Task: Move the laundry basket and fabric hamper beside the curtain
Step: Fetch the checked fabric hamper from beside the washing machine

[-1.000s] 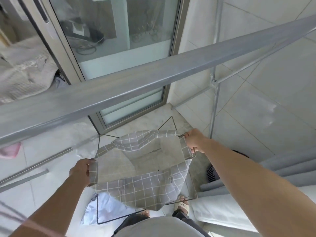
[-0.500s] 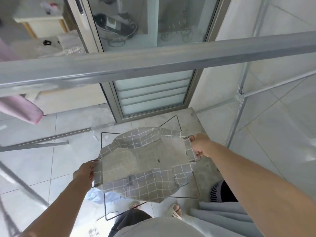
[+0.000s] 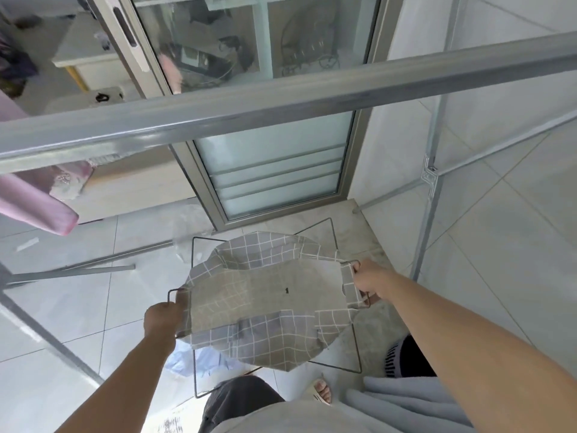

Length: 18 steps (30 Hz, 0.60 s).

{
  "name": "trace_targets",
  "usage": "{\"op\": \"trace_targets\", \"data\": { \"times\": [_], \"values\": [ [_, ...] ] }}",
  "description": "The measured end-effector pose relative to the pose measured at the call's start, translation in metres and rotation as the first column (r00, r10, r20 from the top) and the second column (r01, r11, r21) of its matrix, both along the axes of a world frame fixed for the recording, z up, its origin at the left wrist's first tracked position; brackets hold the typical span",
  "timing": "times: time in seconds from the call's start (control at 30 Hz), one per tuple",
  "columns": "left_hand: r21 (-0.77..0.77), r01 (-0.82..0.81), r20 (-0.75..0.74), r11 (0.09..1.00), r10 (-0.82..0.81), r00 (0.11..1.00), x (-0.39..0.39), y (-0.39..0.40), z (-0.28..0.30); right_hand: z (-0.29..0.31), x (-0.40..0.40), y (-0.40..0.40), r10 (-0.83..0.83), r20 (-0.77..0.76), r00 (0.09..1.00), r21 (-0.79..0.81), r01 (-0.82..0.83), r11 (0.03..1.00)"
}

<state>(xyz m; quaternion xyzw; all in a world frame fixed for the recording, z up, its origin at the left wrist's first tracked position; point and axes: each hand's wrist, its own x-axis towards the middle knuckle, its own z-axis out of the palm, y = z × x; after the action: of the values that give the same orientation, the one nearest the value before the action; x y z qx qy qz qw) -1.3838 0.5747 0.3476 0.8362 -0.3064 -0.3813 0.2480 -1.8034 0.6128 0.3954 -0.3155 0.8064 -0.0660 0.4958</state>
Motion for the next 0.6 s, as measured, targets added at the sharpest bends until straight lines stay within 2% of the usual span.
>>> {"op": "trace_targets", "data": {
  "times": [0.07,0.2,0.37,0.6],
  "values": [
    [-0.014,0.07,0.015,0.997,-0.07,0.997,-0.017,-0.008,0.003,0.0,-0.019,0.007,0.002,-0.019,1.0,0.034,-0.002,0.999],
    [0.033,0.201,-0.127,0.979,-0.196,0.972,-0.051,-0.033,0.017,0.003,-0.052,0.016,-0.062,-0.036,0.997,0.034,0.063,0.997],
    [0.119,0.332,-0.221,0.936,-0.301,0.928,-0.08,-0.055,0.021,0.001,-0.08,0.026,-0.141,-0.055,0.988,0.044,0.144,0.989],
    [0.132,0.452,-0.335,0.882,-0.389,0.858,-0.122,-0.088,0.021,0.005,-0.101,0.029,-0.247,0.003,0.969,0.082,0.246,0.966]
  ]
}}
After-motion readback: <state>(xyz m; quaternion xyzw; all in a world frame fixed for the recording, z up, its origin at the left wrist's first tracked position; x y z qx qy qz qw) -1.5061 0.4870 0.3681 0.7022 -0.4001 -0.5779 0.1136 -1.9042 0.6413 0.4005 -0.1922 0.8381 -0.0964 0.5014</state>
